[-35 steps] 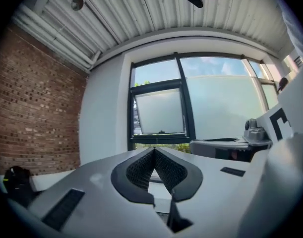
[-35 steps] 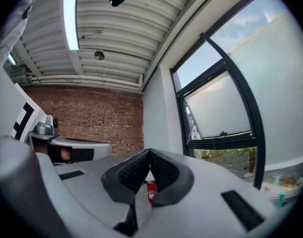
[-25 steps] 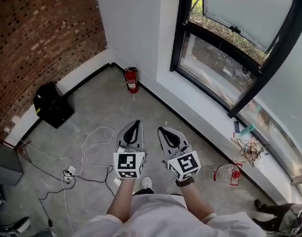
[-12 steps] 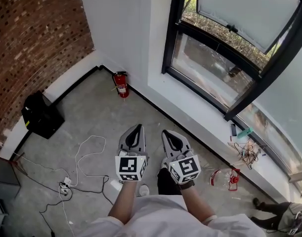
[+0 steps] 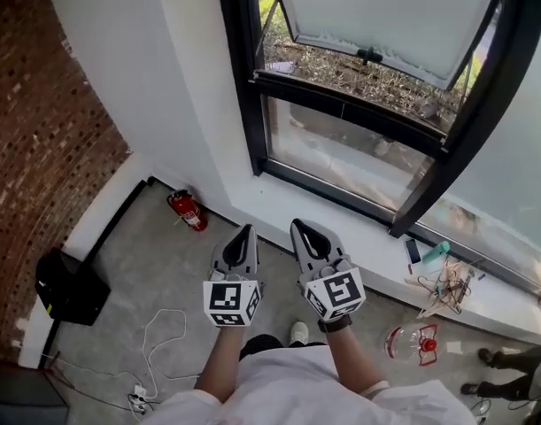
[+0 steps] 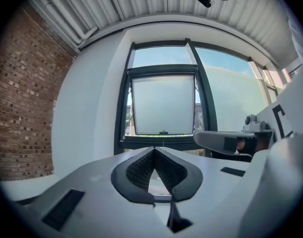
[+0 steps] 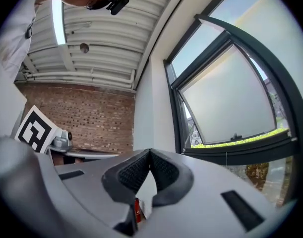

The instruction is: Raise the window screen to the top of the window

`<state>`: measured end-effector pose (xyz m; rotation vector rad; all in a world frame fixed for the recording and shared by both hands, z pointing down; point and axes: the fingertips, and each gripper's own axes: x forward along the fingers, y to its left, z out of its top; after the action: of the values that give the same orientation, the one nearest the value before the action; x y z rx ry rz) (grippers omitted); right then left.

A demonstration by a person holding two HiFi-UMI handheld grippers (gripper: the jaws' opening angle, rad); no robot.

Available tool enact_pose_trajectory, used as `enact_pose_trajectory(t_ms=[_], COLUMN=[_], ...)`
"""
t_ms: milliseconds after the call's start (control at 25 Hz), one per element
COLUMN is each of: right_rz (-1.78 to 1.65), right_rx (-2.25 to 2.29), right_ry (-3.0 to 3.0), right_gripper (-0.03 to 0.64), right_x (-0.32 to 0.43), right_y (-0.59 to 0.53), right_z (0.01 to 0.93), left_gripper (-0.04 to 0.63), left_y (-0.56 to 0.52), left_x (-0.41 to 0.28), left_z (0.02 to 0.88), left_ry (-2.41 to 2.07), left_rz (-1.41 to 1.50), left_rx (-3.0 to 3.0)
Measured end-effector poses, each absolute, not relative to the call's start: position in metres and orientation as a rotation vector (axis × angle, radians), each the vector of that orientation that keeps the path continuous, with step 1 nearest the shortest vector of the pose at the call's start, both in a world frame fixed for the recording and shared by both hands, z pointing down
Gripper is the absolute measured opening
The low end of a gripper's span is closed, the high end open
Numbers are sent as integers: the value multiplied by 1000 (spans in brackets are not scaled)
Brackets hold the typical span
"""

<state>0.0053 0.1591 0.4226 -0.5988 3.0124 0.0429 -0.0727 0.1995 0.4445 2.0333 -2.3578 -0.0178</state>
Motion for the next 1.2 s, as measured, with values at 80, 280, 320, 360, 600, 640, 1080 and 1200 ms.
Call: enact_pose_trajectory(t_ms=[80, 280, 320, 360, 600, 640, 1080, 1200], right_rz=[7, -111, -111, -107, -130, -122, -266, -261], right_rx=[-592, -738, -797, -858, -1220, -1253, -1567, -1569], right_ry=[3051, 3089, 3086, 3076, 2951, 2939, 2822, 2830], right_gripper=[3, 3, 3, 3, 3, 3, 3, 3], right_x=[6, 5, 3, 2, -3, -9, -54, -51], right_y=[126, 57, 39, 21, -98, -112, -198, -215], right_z=[439, 478, 482, 484, 476, 472, 502, 502], left_gripper=[1, 1, 0, 2, 2, 2, 2, 2], left_y=[159, 68, 48, 28, -93, -109, -220, -240], left_x=[-62, -54, -57, -60, -78, -81, -130, -129], left_z=[451, 464, 465, 465, 461, 459, 455, 465], left_ry=[-2292, -2097, -2064, -2036, -1822, -1783, -1456, -1465], left_rz=[8, -10, -25, -33, -58, -60, -47, 53], left_rx=[2099, 2279, 2306, 2333, 2481, 2508, 2697, 2730])
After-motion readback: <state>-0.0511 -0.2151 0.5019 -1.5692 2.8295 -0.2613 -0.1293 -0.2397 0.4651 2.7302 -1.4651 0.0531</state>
